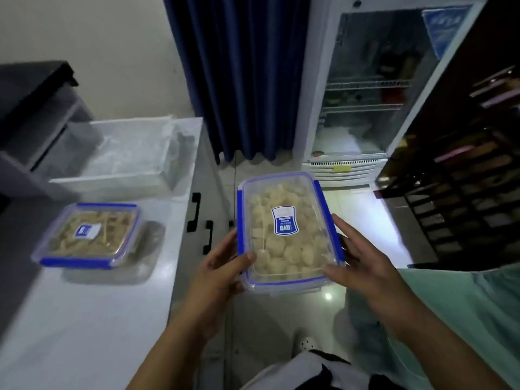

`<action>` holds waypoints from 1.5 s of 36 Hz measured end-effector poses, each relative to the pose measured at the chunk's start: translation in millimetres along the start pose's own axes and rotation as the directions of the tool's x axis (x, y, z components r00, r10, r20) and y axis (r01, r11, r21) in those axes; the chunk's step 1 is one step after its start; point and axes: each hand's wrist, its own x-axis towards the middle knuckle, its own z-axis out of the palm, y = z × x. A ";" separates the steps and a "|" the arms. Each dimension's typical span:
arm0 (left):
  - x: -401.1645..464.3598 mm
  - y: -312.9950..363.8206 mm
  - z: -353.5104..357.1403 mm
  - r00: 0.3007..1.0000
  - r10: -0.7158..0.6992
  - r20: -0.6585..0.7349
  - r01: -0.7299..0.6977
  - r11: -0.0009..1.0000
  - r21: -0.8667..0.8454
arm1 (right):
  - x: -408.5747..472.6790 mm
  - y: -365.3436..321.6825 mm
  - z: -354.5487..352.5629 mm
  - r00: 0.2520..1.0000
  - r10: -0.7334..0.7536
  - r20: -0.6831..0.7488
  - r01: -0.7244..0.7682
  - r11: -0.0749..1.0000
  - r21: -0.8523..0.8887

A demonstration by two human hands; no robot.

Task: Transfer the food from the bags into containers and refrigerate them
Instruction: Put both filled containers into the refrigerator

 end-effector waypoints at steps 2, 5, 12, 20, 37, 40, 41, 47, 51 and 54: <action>26.3 2.3 22.1 1.000 0.005 0.006 -0.005 1.000 0.012 | 9.5 0.9 -27.6 1.000 -0.016 -0.008 0.016 1.000 0.018; 65.8 3.5 55.1 0.999 0.015 0.034 -0.016 0.999 0.049 | 28.4 3.3 -67.1 0.999 -0.038 -0.031 0.040 0.997 0.061; 144.4 8.5 120.7 0.988 0.027 0.152 -0.045 0.992 0.120 | 73.4 -0.4 -139.9 0.992 -0.062 -0.106 0.075 0.991 0.114; 249.3 26.6 173.0 0.978 0.009 0.210 -0.035 0.992 0.121 | 155.6 -8.7 -206.4 0.957 0.044 -0.285 0.020 0.975 0.220; 520.3 76.7 248.7 0.899 -0.111 0.423 0.012 0.973 0.231 | 373.9 -51.7 -323.4 0.873 0.254 -0.416 -0.115 0.937 0.330; 547.4 82.9 266.6 0.897 -0.125 0.424 0.009 0.964 0.265 | 394.0 -55.3 -341.0 0.851 0.272 -0.450 -0.114 0.931 0.347; 555.8 84.8 272.8 0.896 -0.128 0.425 0.005 0.961 0.278 | 400.4 -57.1 -347.9 0.848 0.273 -0.455 -0.109 0.928 0.355; 606.4 86.6 307.6 0.886 -0.154 0.438 -0.014 0.934 0.357 | 441.7 -54.9 -398.8 0.838 0.306 -0.452 -0.119 0.911 0.395; 645.0 101.4 333.8 0.967 -0.095 0.236 0.002 0.930 0.367 | 468.9 -58.4 -433.6 0.832 0.339 -0.440 -0.131 0.889 0.438; 696.9 130.6 345.1 0.995 0.061 0.083 -0.089 0.914 0.395 | 481.4 -59.7 -462.4 0.839 0.350 -0.417 -0.137 0.877 0.460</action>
